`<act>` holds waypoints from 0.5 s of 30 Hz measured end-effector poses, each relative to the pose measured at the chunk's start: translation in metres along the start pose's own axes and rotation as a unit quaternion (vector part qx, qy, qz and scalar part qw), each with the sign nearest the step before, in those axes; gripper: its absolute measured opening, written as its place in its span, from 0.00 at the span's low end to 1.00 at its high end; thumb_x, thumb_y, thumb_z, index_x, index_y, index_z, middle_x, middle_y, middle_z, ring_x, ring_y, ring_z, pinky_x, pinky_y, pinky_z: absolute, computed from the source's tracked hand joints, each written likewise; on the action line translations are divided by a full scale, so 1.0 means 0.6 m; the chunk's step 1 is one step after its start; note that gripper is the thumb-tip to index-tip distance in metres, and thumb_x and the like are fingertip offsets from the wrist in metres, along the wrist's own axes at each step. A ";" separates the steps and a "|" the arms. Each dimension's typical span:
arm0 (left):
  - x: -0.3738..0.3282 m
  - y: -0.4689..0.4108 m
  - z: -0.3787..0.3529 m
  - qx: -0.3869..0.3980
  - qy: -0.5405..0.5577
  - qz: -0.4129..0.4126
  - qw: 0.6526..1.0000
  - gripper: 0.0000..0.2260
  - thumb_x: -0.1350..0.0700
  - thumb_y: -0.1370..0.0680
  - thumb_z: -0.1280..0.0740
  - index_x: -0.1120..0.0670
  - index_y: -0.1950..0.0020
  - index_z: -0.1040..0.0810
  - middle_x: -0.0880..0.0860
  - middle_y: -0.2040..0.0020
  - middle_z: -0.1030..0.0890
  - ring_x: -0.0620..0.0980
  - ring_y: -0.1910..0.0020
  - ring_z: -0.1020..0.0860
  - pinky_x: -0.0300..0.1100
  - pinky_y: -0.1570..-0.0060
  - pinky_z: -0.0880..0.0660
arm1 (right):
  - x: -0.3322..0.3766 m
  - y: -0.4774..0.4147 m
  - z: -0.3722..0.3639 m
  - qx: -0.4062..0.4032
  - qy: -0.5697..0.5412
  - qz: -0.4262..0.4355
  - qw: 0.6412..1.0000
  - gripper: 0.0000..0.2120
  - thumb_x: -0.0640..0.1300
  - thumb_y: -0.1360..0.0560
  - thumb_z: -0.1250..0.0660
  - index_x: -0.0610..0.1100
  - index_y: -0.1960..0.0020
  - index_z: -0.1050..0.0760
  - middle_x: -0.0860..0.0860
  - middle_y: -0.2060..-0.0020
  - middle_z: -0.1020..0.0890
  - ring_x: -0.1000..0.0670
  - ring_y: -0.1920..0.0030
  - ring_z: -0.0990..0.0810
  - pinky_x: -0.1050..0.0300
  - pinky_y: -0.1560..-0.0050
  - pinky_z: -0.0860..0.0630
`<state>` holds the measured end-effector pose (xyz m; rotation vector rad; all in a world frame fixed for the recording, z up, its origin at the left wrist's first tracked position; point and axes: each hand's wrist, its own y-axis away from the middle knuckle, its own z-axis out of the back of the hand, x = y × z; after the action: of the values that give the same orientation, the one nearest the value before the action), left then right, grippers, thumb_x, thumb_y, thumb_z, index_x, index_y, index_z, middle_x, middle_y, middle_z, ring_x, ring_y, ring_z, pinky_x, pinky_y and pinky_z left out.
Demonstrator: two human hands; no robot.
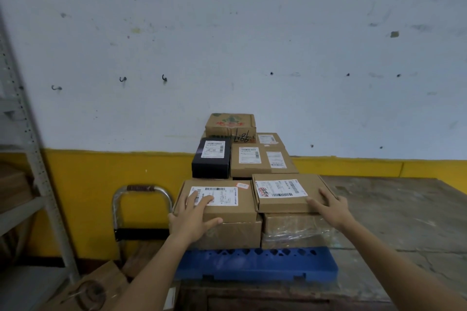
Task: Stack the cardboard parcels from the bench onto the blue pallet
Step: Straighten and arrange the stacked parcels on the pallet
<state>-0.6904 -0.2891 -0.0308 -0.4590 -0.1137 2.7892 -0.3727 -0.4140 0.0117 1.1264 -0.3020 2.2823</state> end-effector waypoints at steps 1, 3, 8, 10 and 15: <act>-0.001 0.001 0.001 0.001 -0.002 0.000 1.000 0.34 0.30 0.30 0.40 0.36 0.27 0.45 0.46 0.22 0.52 0.53 0.24 0.57 0.64 0.32 0.46 | 0.000 0.000 0.000 -0.001 -0.003 0.001 1.000 0.34 0.57 0.25 0.37 0.47 0.25 0.44 0.43 0.28 0.48 0.38 0.32 0.36 0.44 0.31 0.38; 0.000 0.005 0.000 0.002 -0.017 -0.007 1.000 0.35 0.29 0.30 0.39 0.36 0.27 0.47 0.47 0.22 0.54 0.53 0.24 0.58 0.64 0.31 0.47 | -0.001 0.000 -0.001 0.000 -0.005 0.002 1.000 0.34 0.57 0.25 0.37 0.48 0.25 0.45 0.43 0.28 0.48 0.38 0.32 0.36 0.43 0.31 0.37; 0.000 0.011 0.000 -0.003 -0.045 -0.011 0.999 0.36 0.30 0.30 0.39 0.37 0.26 0.50 0.48 0.23 0.55 0.54 0.24 0.57 0.63 0.31 0.46 | -0.005 0.000 -0.003 0.000 -0.005 0.008 1.000 0.34 0.58 0.25 0.37 0.48 0.25 0.45 0.43 0.28 0.48 0.38 0.32 0.36 0.42 0.32 0.36; -0.004 0.010 0.006 0.007 -0.051 -0.011 0.999 0.36 0.30 0.29 0.39 0.37 0.26 0.50 0.48 0.23 0.55 0.54 0.24 0.57 0.63 0.31 0.46 | -0.007 -0.001 -0.003 -0.001 -0.004 0.010 1.000 0.34 0.59 0.25 0.37 0.48 0.25 0.45 0.42 0.28 0.48 0.38 0.32 0.36 0.42 0.32 0.36; -0.009 0.012 0.014 0.015 -0.050 -0.010 0.999 0.37 0.31 0.29 0.39 0.38 0.25 0.51 0.48 0.22 0.55 0.55 0.24 0.57 0.64 0.31 0.47 | -0.010 -0.003 -0.004 -0.009 -0.004 0.016 1.000 0.33 0.58 0.25 0.37 0.48 0.25 0.45 0.42 0.28 0.47 0.37 0.31 0.37 0.42 0.31 0.37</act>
<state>-0.6904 -0.2979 -0.0222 -0.3103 -0.0982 2.7894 -0.3703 -0.4141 0.0053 1.1300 -0.3459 2.2995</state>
